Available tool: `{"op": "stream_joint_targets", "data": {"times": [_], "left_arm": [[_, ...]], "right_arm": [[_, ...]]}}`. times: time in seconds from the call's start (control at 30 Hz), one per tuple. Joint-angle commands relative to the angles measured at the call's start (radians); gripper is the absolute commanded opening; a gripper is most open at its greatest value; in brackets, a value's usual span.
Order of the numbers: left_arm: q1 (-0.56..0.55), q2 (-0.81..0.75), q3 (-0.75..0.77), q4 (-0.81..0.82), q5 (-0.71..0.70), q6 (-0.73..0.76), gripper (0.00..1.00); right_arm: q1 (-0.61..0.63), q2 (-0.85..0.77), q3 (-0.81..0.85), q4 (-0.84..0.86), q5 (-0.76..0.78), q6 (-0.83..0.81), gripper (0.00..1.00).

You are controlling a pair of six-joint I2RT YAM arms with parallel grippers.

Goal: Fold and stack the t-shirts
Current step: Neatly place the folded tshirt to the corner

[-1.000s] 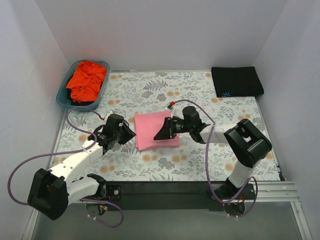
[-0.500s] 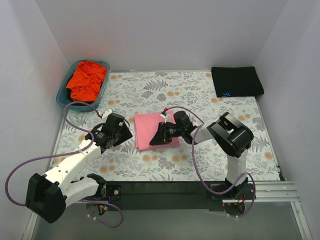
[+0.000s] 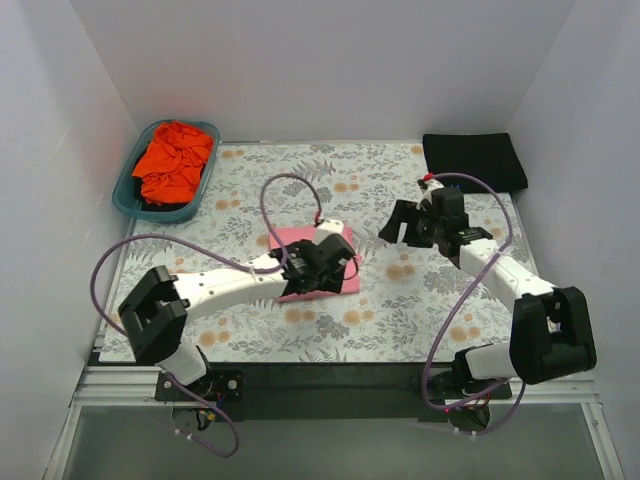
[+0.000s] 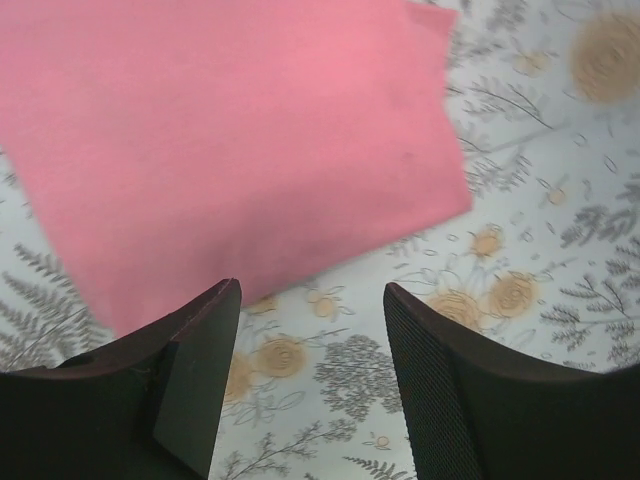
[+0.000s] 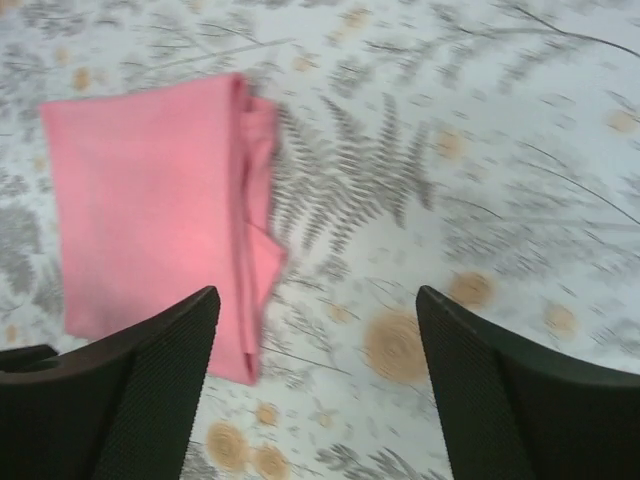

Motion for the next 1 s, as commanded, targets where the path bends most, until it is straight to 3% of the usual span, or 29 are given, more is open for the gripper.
{"op": "stream_joint_targets", "data": {"times": [0.0,0.13,0.37,0.67,0.8,0.9,0.93,0.97], "left_arm": [[-0.107,0.119,0.108,0.016,-0.1,0.147,0.59],[-0.152,0.247,0.217,0.07,-0.08,0.24,0.61],[-0.163,0.388,0.303,0.119,-0.075,0.337,0.62],[-0.178,0.462,0.284,0.142,-0.081,0.372,0.61],[-0.178,0.474,0.261,0.144,-0.106,0.363,0.51],[-0.18,0.474,0.246,0.159,-0.135,0.358,0.33],[-0.18,0.471,0.24,0.166,-0.141,0.358,0.21],[-0.178,0.469,0.234,0.171,-0.149,0.357,0.15]], "right_arm": [[-0.066,-0.089,-0.044,-0.24,0.144,-0.111,0.89],[-0.136,-0.155,-0.11,-0.27,0.137,-0.111,0.92],[-0.152,-0.185,-0.166,-0.273,0.091,-0.114,0.92],[-0.154,-0.164,-0.198,-0.19,-0.001,-0.085,0.91],[-0.154,-0.146,-0.233,-0.103,-0.097,-0.042,0.91],[-0.15,-0.124,-0.256,-0.032,-0.142,-0.01,0.91],[-0.152,-0.11,-0.261,-0.02,-0.15,-0.002,0.91],[-0.152,-0.104,-0.268,0.011,-0.162,0.016,0.91]]}}
